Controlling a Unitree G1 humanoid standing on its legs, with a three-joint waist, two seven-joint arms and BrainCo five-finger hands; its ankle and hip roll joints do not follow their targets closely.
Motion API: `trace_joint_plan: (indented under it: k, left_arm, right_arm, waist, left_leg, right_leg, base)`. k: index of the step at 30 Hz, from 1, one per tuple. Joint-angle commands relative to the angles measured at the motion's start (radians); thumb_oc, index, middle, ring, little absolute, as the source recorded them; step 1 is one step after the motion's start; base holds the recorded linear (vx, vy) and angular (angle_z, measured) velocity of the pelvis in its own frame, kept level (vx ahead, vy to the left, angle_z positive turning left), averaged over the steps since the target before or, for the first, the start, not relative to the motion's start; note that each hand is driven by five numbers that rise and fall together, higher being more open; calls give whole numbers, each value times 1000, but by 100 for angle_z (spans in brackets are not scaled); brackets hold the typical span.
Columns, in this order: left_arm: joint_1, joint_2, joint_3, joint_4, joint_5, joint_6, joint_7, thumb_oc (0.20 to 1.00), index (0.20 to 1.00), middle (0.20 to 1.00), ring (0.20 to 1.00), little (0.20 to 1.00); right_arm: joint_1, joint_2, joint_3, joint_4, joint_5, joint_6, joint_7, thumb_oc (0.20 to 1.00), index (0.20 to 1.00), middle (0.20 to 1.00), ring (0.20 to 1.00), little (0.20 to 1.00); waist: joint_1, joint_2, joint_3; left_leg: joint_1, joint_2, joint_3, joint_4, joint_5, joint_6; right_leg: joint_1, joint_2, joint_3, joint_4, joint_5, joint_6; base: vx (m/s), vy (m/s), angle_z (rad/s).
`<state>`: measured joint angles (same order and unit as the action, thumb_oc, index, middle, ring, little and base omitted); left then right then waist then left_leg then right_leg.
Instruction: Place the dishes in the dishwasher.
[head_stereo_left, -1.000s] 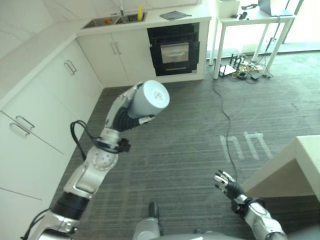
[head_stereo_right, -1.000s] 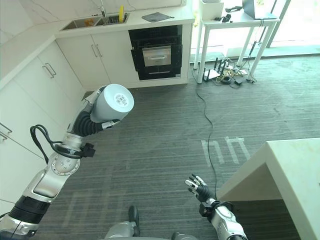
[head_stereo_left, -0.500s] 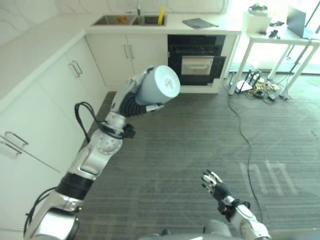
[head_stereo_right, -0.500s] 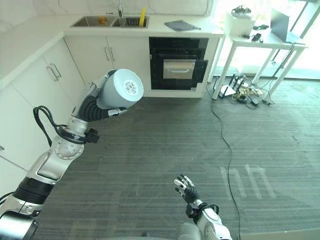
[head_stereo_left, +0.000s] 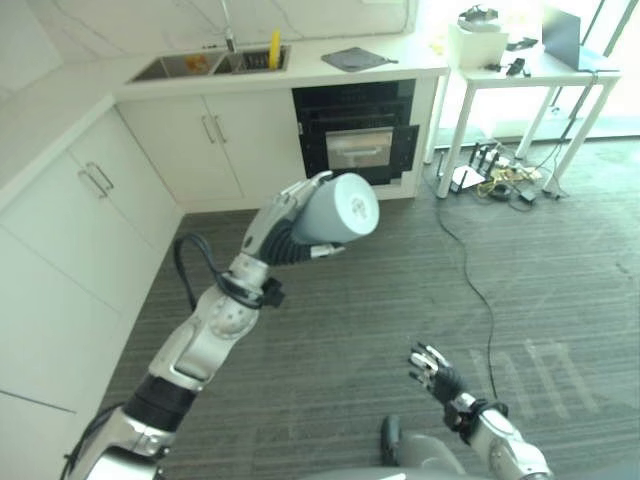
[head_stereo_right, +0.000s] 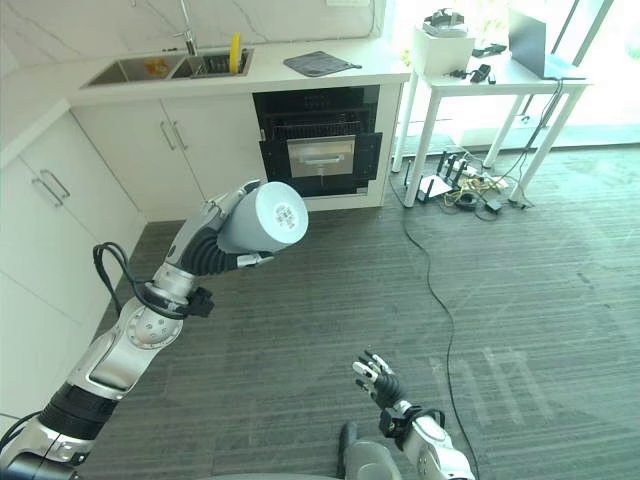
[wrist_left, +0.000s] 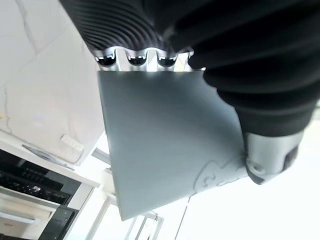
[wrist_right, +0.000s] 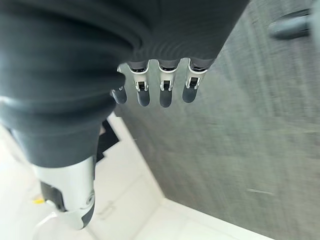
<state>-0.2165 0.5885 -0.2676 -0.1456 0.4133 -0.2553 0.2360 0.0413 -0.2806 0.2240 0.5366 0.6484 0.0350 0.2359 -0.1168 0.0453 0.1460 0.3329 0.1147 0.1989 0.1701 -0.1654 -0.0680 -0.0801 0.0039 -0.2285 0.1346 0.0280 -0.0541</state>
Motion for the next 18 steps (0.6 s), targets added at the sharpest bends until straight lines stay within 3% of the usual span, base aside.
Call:
trace_joint_plan:
  k: [1,2,4,5,6,7,8,11,13,14,16,18]
  left_arm:
    - [-23,24,58,-48,-20,-18,38,200,200,200,200,200]
    - [-18,26,65,-48,-24,-20,33,200,200,200,200,200]
    - [1,23,82,-44,-38,-43,-11,200,200,200,200,200]
    - [8,22,84,-44,-37,-52,-15,200,200,200,200,200]
    - [17,18,87,-49,-33,-54,-14,200,200,200,200,200]
    - [21,13,84,-54,-36,-49,-2,200,200,200,200,200]
    - [18,15,85,-49,-47,-50,11,200,200,200,200,200]
    - [9,21,92,-44,-75,-68,43,200,200,200,200,200]
    - [14,15,97,-38,-79,-85,37,200,200,200,200,200]
    - [19,2,91,-27,-57,-102,36,200,200,200,200,200]
    - [20,-1,85,-23,-44,-100,43,200,200,200,200,200]
    - [5,-2,75,-5,-36,-95,49,200,200,200,200,200]
  right_arm:
    - [-22,-18,13,-37,-1,-20,33,1000,1000,1000,1000,1000]
    - [-24,-25,13,-30,-7,-18,40,1000,1000,1000,1000,1000]
    - [-22,-44,12,-9,-3,-20,38,1000,1000,1000,1000,1000]
    - [-24,-47,10,2,2,-22,42,1000,1000,1000,1000,1000]
    - [-29,-45,9,14,-3,-21,46,1000,1000,1000,1000,1000]
    - [-33,-37,2,22,-17,-12,40,1000,1000,1000,1000,1000]
    - [-33,-35,3,33,-22,-8,35,1000,1000,1000,1000,1000]
    - [-21,-37,8,51,-20,-24,34,1000,1000,1000,1000,1000]
    - [-4,-40,1,47,-15,-38,27,1000,1000,1000,1000,1000]
    - [5,-40,4,40,-1,-49,9,1000,1000,1000,1000,1000]
    - [4,-41,3,41,10,-51,6,1000,1000,1000,1000,1000]
    - [3,-30,7,35,25,-50,-2,1000,1000,1000,1000,1000]
  waist:
    - [1,-56,-12]
    - [8,-59,-8]
    - [30,-70,8]
    - [41,-71,17]
    - [48,-71,21]
    - [49,-66,21]
    - [57,-54,21]
    - [79,-46,18]
    - [73,-49,10]
    - [71,-53,-2]
    - [74,-52,-3]
    - [82,-49,-20]
  left_leg:
    - [-158,-38,36,187,184,9]
    - [-185,-31,34,251,198,0]
    - [-327,30,16,458,248,-22]
    - [-369,12,-7,449,242,-11]
    - [-389,-3,-13,404,250,-6]
    - [-381,-2,7,244,264,-10]
    - [-377,-17,-17,50,293,-21]
    - [-393,-13,-58,-190,370,-59]
    - [-411,8,19,-205,387,-75]
    - [-387,-1,50,-227,361,-62]
    - [-371,-15,40,-233,346,-50]
    - [-338,-53,20,-246,302,-12]
  right_leg:
    - [101,-37,50,-57,-4,89]
    - [114,-35,50,-57,-14,80]
    - [160,-27,48,-59,-44,42]
    - [175,-22,66,-63,-45,39]
    - [189,-18,81,-74,-46,39]
    - [209,-13,94,-92,-53,51]
    - [235,-5,118,-113,-58,66]
    - [290,-10,139,-170,-58,88]
    - [302,-29,93,-197,-47,102]
    - [309,-45,68,-201,-53,110]
    - [312,-52,70,-193,-59,114]
    - [307,-63,68,-171,-63,125]
  base:
    - [177,-278,-32]
    - [178,-289,-57]
    - [232,-284,-73]
    - [249,-126,-53]
    - [287,108,-58]
    - [390,269,-86]
    - [392,325,-70]
    - [307,253,-38]
    - [278,286,-64]
    - [276,340,-34]
    - [207,264,15]
    - [272,321,13]
